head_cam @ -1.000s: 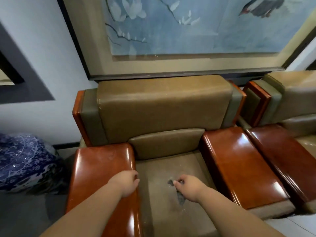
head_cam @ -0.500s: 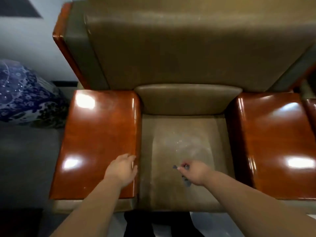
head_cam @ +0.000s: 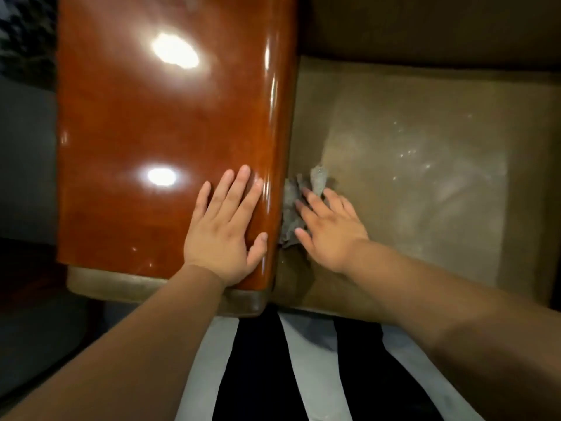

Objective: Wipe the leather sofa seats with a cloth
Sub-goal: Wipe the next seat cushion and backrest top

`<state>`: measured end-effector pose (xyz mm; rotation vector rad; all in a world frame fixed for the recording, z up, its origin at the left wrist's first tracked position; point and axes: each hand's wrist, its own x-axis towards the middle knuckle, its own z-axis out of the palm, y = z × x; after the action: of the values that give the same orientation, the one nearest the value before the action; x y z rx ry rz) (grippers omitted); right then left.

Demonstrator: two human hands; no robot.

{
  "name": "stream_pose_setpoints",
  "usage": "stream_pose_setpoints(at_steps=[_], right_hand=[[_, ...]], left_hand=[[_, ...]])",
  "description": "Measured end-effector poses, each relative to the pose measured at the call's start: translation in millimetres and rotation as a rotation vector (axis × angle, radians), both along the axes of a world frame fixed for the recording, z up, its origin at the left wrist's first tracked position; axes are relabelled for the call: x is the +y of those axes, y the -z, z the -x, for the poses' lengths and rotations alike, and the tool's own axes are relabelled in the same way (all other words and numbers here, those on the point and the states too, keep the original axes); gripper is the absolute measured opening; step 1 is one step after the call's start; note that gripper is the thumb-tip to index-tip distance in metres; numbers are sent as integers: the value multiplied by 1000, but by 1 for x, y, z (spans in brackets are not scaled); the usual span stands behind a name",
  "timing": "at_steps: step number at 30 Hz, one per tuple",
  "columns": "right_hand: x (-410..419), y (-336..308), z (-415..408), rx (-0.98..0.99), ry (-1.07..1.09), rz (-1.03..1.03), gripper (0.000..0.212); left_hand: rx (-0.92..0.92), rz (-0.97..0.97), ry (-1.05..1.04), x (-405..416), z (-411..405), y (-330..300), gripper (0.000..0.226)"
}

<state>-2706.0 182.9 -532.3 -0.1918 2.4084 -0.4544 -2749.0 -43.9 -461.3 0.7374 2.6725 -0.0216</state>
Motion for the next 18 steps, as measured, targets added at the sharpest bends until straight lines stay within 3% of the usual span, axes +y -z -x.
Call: stream_pose_setpoints(at_steps=[6,9,16,18], right_hand=[[-25,28,21,96,-15,-170,84],[-20,33,32,122,-26,-157,90],[-36,22,-102,59,-189,-40,95],[-38,23,-98,80,-198,-58,95]], left_hand=[[16,-10,5,-1,1,4,88],[27,-15,-3,-2,0,6,88],[50,-45,-13,-2,-1,7,84],[60,-55,-13,-3,-2,8,83]])
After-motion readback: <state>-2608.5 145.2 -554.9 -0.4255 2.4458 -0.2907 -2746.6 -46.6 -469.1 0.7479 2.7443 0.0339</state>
